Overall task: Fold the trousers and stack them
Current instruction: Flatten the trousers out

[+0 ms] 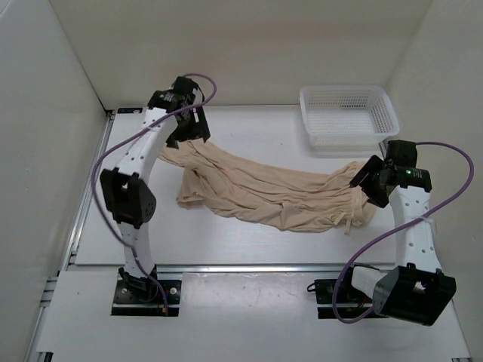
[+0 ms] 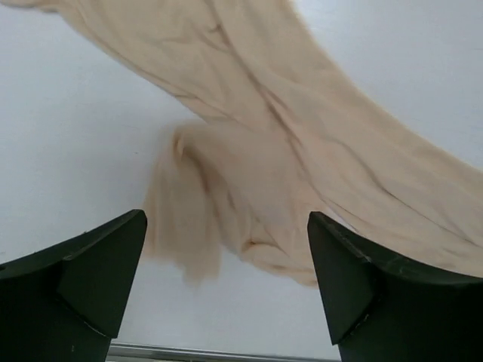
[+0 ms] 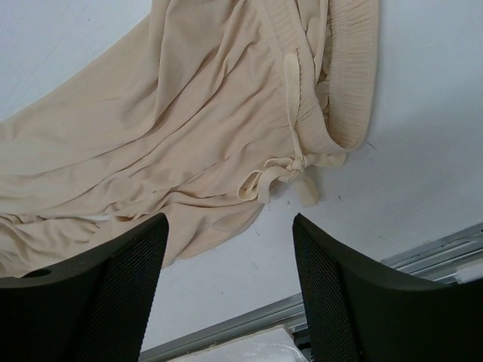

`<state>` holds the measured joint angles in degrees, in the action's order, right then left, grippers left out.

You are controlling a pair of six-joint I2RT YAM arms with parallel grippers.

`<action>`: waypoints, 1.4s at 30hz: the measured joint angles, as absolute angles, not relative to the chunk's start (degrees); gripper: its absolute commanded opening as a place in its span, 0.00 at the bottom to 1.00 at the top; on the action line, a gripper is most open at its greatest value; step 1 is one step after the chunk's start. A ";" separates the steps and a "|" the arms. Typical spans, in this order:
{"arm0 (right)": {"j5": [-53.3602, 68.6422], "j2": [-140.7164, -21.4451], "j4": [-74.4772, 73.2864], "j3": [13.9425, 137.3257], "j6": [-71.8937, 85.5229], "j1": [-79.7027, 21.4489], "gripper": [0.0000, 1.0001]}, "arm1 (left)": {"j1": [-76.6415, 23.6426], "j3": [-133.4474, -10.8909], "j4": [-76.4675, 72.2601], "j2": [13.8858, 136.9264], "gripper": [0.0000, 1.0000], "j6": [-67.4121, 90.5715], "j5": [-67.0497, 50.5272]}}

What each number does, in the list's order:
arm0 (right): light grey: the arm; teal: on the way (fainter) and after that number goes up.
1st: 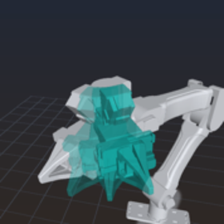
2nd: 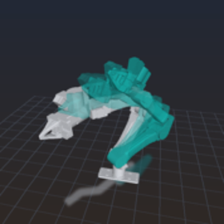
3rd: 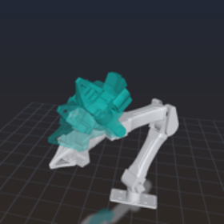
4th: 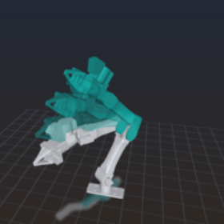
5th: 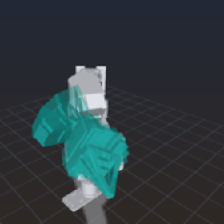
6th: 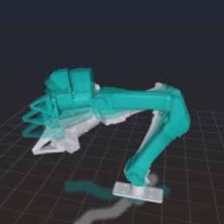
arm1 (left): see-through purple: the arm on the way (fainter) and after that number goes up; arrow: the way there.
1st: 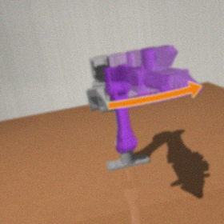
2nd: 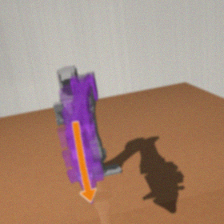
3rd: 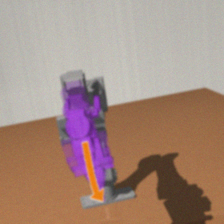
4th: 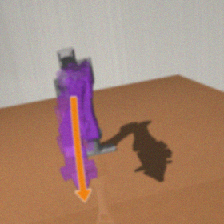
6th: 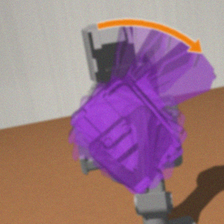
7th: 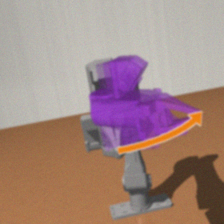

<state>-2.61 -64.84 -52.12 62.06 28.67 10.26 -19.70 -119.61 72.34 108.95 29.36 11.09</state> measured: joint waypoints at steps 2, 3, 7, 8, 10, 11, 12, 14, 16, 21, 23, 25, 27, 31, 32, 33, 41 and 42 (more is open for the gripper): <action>-2.24 -64.31 -52.21 62.06 28.45 10.26 0.72 | -17.04 -117.27 71.37 114.59 0.89 29.45 10.52; -1.98 -63.90 -52.23 62.06 28.42 10.26 0.72 | -15.88 -113.34 70.74 115.66 0.64 29.71 10.26; -1.28 -61.98 -52.38 62.04 28.45 10.26 0.72 | -12.19 -95.22 68.79 109.67 0.10 31.14 8.93; -1.23 -61.67 -52.36 61.98 28.45 10.26 0.72 | -11.73 -90.85 68.53 106.28 0.10 31.24 8.19; -1.15 -61.41 -52.34 61.45 28.45 10.24 0.72 | -11.42 -84.20 67.59 99.22 0.23 31.53 6.33; -1.06 -61.39 -52.14 60.93 28.45 10.15 0.72 | -11.49 -80.99 66.06 95.39 0.28 31.73 5.69; -0.89 -61.43 -52.10 60.20 28.45 10.09 0.72 | -11.55 -78.54 65.19 92.38 0.35 32.05 4.69; -0.45 -61.56 -52.14 58.81 28.45 10.04 0.72 | -12.32 -75.66 63.68 90.00 0.62 32.88 3.46; 0.19 -61.60 -52.23 57.84 28.45 10.04 0.72 | -14.00 -74.52 61.80 91.83 0.79 33.87 2.76; 2.55 -61.58 -51.55 54.94 28.75 10.04 0.70 | -19.66 -74.70 57.39 102.45 0.75 35.90 1.80; 3.64 -61.60 -51.48 52.51 29.52 10.04 0.67 | -20.64 -75.37 56.60 105.86 0.69 36.38 1.74; 4.51 -61.10 -51.35 49.41 30.57 10.04 0.67 | -20.84 -77.01 56.25 108.88 0.64 36.38 1.96; 5.17 -59.86 -51.72 46.19 31.57 10.02 0.67 | -20.80 -78.59 55.64 111.07 0.35 36.73 2.46; 6.02 -56.73 -53.10 43.68 32.84 10.02 0.67 | -20.51 -81.03 55.33 112.84 0.10 36.27 3.90; 6.17 -56.18 -53.23 43.64 32.95 10.04 0.67 | -20.12 -81.47 55.55 112.84 0.10 36.07 4.62; 6.20 -55.77 -53.21 43.64 33.04 10.02 0.67 | -19.92 -81.93 56.01 112.75 0.10 35.99 5.52; 6.20 -55.55 -53.56 43.70 33.50 10.02 0.67 | -4.91 -82.54 59.70 98.74 0.10 35.42 10.07; 6.20 -55.59 -53.56 43.72 33.54 10.02 0.65 | -1.06 -82.85 60.01 95.26 0.10 35.40 10.26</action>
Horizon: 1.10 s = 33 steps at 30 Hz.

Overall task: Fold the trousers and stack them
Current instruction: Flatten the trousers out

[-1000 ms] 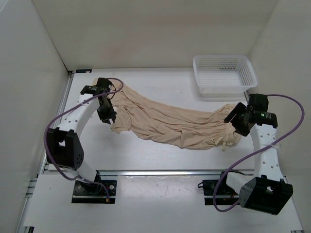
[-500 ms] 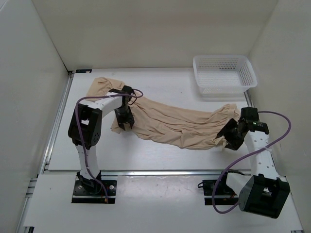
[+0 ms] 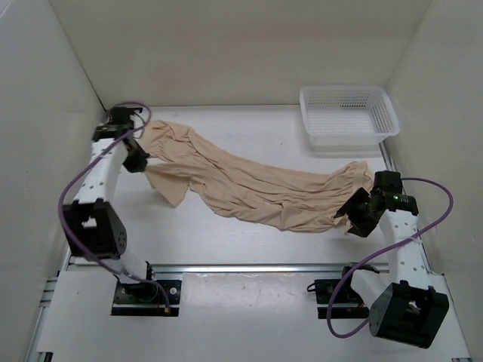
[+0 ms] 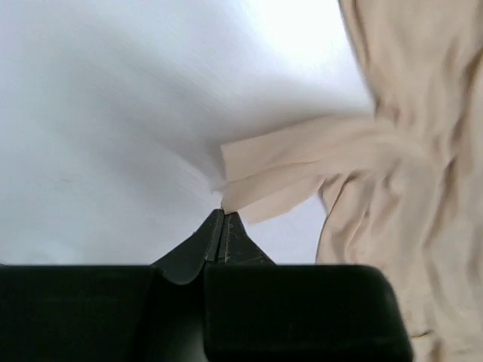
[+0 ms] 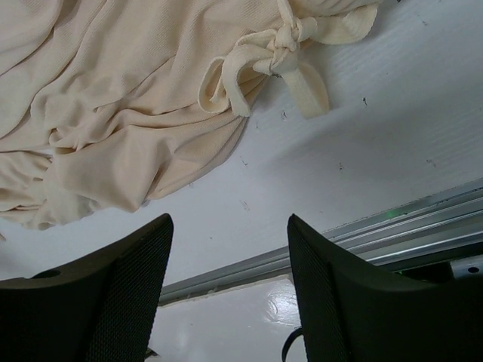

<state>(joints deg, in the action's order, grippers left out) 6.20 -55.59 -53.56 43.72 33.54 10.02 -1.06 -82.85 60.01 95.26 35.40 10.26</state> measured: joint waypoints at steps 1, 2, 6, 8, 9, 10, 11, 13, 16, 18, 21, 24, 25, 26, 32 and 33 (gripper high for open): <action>6.17 -55.68 -53.56 43.72 33.56 10.02 0.64 | 2.13 -83.46 60.29 92.07 0.10 35.42 10.39; 6.20 -55.90 -53.56 43.72 33.65 10.02 0.64 | 4.60 -84.12 60.40 89.52 0.10 35.40 10.50; 6.15 -57.36 -53.65 44.40 33.63 10.02 0.69 | 10.33 -88.92 61.65 83.20 0.12 35.64 11.16; 6.09 -58.30 -53.56 45.21 33.56 10.02 0.72 | 11.73 -91.20 62.41 84.27 0.27 35.81 11.51; 5.96 -58.59 -53.49 45.56 33.50 10.02 0.72 | 12.43 -92.14 62.63 85.71 0.36 35.79 11.42; 5.96 -58.72 -53.41 45.76 33.45 10.02 0.72 | 13.13 -92.68 62.65 87.33 0.45 35.68 11.09; 5.91 -58.85 -53.39 45.93 33.43 10.02 0.72 | 13.87 -92.77 62.63 89.30 0.62 35.48 10.41; 6.07 -58.94 -53.39 45.93 33.98 10.02 0.72 | 15.07 -91.77 62.57 93.03 0.78 34.79 8.29; 6.76 -58.94 -52.42 44.34 35.59 10.02 0.71 | 15.49 -86.21 61.76 95.33 0.75 33.82 4.89; 7.33 -58.96 -51.64 41.89 36.73 10.02 0.70 | 15.18 -81.47 61.69 94.85 0.62 33.36 3.20; 7.55 -58.96 -51.66 38.52 38.44 10.02 0.66 | 14.98 -73.23 60.69 92.53 0.61 32.75 0.27; 7.22 -58.98 -51.05 36.99 40.01 10.02 0.64 | 14.59 -66.11 60.12 90.11 0.75 32.47 -2.26; 7.20 -59.09 -50.48 36.69 40.42 10.02 0.64 | 14.46 -64.53 59.88 89.84 0.76 32.53 -2.83; 7.18 -59.51 -49.93 36.56 40.75 10.02 0.63 | 14.41 -63.46 59.61 89.82 0.76 32.58 -3.27; 6.98 -68.40 -42.81 36.53 42.04 9.78 0.54 | 14.39 -59.68 55.20 93.78 0.72 33.10 -6.07; 6.90 -69.78 -41.45 36.53 42.15 9.69 0.50 | 14.39 -59.66 54.72 95.29 0.69 33.39 -5.96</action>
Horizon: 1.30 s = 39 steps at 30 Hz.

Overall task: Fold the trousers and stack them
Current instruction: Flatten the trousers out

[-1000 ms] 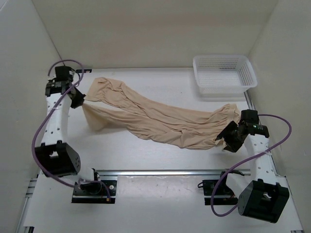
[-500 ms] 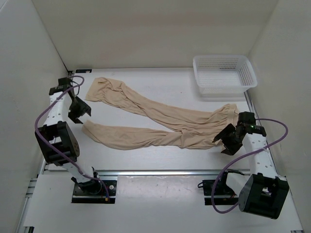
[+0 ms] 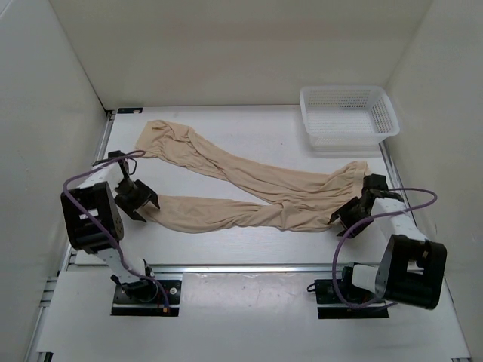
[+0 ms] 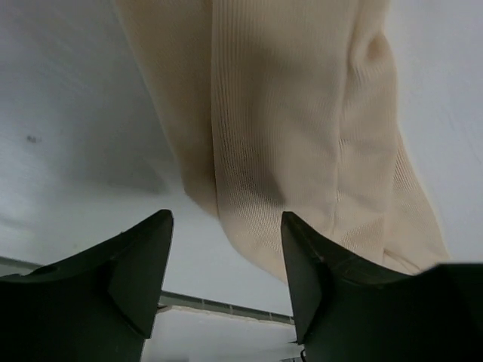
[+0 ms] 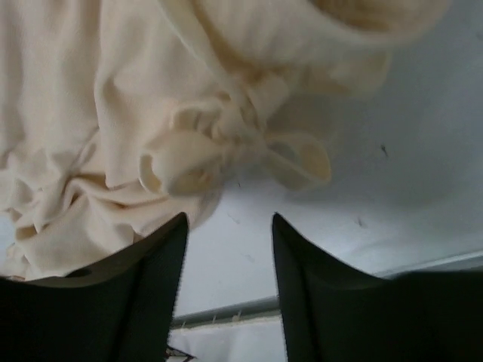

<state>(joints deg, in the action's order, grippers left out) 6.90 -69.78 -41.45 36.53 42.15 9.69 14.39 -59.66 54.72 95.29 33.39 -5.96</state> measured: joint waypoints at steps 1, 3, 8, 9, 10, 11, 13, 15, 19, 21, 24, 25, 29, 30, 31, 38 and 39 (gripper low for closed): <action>6.81 -71.13 -39.92 36.56 42.19 9.54 0.47 | 14.39 -59.70 54.00 96.82 0.60 33.56 -5.89; 6.13 -73.54 -37.39 36.84 42.48 8.99 0.34 | 14.41 -60.49 53.15 100.53 0.38 34.11 -5.37; 4.38 -80.82 -32.86 40.29 42.74 6.90 0.00 | 14.50 -65.41 53.17 105.10 0.11 35.09 -6.70; 4.23 -81.67 -32.69 41.25 42.68 6.52 0.00 | 14.50 -66.50 53.08 105.41 0.11 35.20 -6.76; 3.92 -82.56 -32.88 42.81 42.81 6.22 0.00 | 14.50 -68.05 53.32 105.67 0.11 35.42 -6.85; 3.51 -83.42 -33.21 44.91 42.74 5.91 0.00 | 14.50 -70.17 53.93 105.93 0.11 35.59 -6.87; 2.70 -85.06 -34.76 51.07 42.33 5.76 0.00 | 14.50 -76.16 55.90 106.15 0.11 36.21 -6.90; 1.83 -86.30 -36.38 59.44 41.65 5.76 0.00 | 14.57 -84.53 57.34 106.28 0.11 36.99 -7.55; 1.23 -87.88 -39.75 79.77 40.27 5.69 0.00 | 14.63 -103.37 60.75 106.32 0.11 38.68 -9.43; 1.17 -87.33 -40.53 87.33 39.57 5.63 0.00 | 14.94 -112.86 62.54 106.43 0.11 39.09 -10.22; 0.54 -84.36 -41.76 92.20 38.33 5.56 0.00 | 16.29 -121.34 63.68 105.06 0.11 39.07 -10.74; 0.10 -82.70 -42.74 92.25 38.02 5.56 0.00 | 16.84 -121.86 63.99 104.03 0.11 39.05 -10.83; -1.67 -74.91 -45.60 86.41 37.12 6.59 0.00 | 18.87 -114.80 64.62 98.37 0.14 38.15 -10.55; -1.98 -72.58 -45.78 82.70 37.10 7.27 0.00 | 19.25 -110.96 65.06 96.68 0.18 37.65 -10.20; -2.24 -70.02 -46.48 78.35 37.12 8.12 0.01 | 19.66 -106.89 65.63 95.26 0.21 36.97 -9.76; -4.64 -56.75 -57.93 59.13 37.78 12.75 0.69 | 23.88 -82.50 68.16 90.28 0.82 32.18 -5.91; -4.95 -55.68 -58.78 59.20 37.58 12.75 0.69 | 24.40 -81.89 68.62 90.04 0.82 32.01 -5.32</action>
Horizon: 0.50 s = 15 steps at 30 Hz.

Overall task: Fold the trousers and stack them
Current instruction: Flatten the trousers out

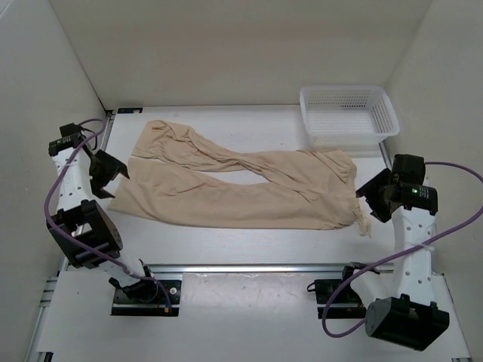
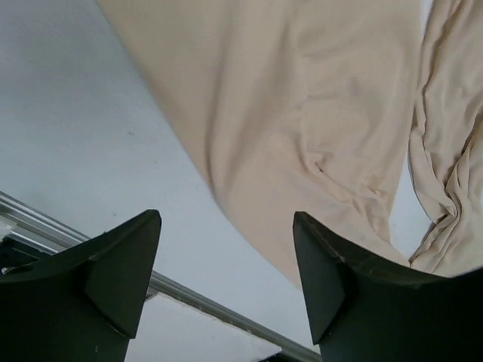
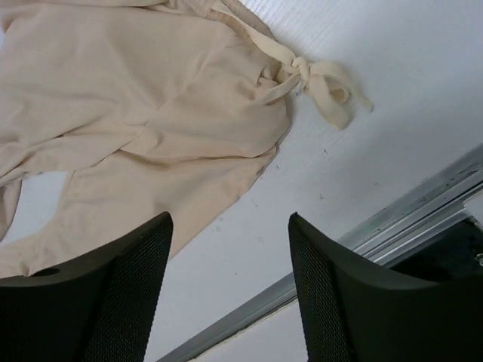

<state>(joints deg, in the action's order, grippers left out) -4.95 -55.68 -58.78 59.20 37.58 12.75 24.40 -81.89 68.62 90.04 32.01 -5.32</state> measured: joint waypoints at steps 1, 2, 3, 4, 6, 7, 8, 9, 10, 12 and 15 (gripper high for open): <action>-5.15 -54.85 -59.27 59.55 37.32 12.75 0.69 | 24.73 -81.89 68.77 89.78 0.69 31.66 -5.04; -5.34 -54.54 -59.94 60.45 37.17 12.75 0.65 | 24.80 -82.00 68.34 89.17 0.56 31.51 -4.84; -5.54 -54.61 -60.12 61.49 37.01 12.75 0.49 | 24.56 -82.46 68.20 88.60 0.37 31.24 -4.89; -5.65 -55.24 -60.05 62.81 36.56 12.75 0.33 | 24.01 -83.40 67.90 88.23 0.11 30.70 -5.04; -4.69 -57.23 -59.42 65.28 35.90 12.75 0.09 | 21.89 -85.89 66.89 88.27 0.10 30.11 -5.21; -3.86 -58.83 -58.24 66.15 35.64 12.71 0.00 | 20.45 -87.26 66.37 88.73 0.10 29.78 -5.41; -2.76 -60.38 -57.01 66.67 35.31 12.67 0.00 | 18.63 -88.77 65.49 89.45 0.10 29.76 -5.61; -1.80 -62.00 -55.77 66.87 34.89 12.34 0.00 | 16.69 -90.21 64.64 90.56 0.15 29.63 -5.87; -0.82 -64.31 -54.52 66.96 34.54 11.79 0.00 | 14.83 -91.81 63.96 92.16 0.21 29.47 -6.13; 0.95 -69.58 -52.31 67.09 33.98 10.20 0.03 | 11.84 -95.26 63.20 96.95 0.36 29.32 -6.85; 2.52 -77.65 -49.95 67.31 33.47 8.38 0.14 | 8.38 -101.16 62.37 106.96 0.46 29.71 -7.27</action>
